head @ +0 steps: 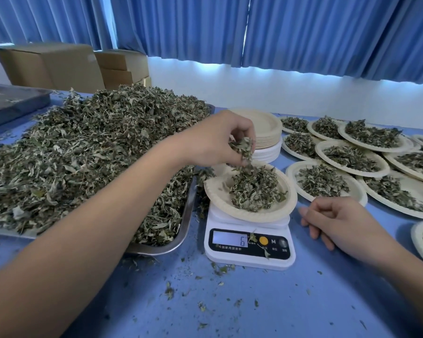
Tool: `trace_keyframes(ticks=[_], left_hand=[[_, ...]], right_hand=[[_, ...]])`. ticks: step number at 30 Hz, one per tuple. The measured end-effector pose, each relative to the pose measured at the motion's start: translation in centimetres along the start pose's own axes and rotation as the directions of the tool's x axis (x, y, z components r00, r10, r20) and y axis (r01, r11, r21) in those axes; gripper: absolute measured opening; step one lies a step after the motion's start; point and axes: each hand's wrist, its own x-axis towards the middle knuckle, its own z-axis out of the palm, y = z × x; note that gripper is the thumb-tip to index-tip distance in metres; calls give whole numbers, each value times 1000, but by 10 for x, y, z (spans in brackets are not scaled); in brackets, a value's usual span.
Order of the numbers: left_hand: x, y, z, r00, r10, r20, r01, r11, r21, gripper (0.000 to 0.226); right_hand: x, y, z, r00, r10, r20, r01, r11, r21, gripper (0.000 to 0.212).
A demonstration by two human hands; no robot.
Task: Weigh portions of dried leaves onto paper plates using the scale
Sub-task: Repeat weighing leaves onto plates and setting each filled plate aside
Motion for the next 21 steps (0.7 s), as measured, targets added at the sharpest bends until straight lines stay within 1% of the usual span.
trace_keyframes(ticks=[3,5,10,15,19,21], left_hand=[[3,-4,11,1000,15,22,-16,1000,22,21],[3,-6,13,999,23,31,-23,1000,-2,19],[2,-4,6,999,20,-39,-26,983,-181,18],[-1,-6,-7,997,-5,-80,-14,971,-241,20],[-5,-13,-25,993,-60,-99,34,970,-243,22],[-8,-21,-37,986,-108,-126,83,979,-184,21]], right_hand=[[-1,0,0,1000,-6,0,6,1000,-1,33],[0,1,0,1000,-7,3,7,1000,0,32],[1,1,0,1000,-10,6,11,1000,-14,32],[1,2,0,1000,-5,4,5,1000,-7,33],[1,2,0,1000,-4,5,4,1000,-4,33],[1,2,0,1000,-1,5,1,1000,0,33]])
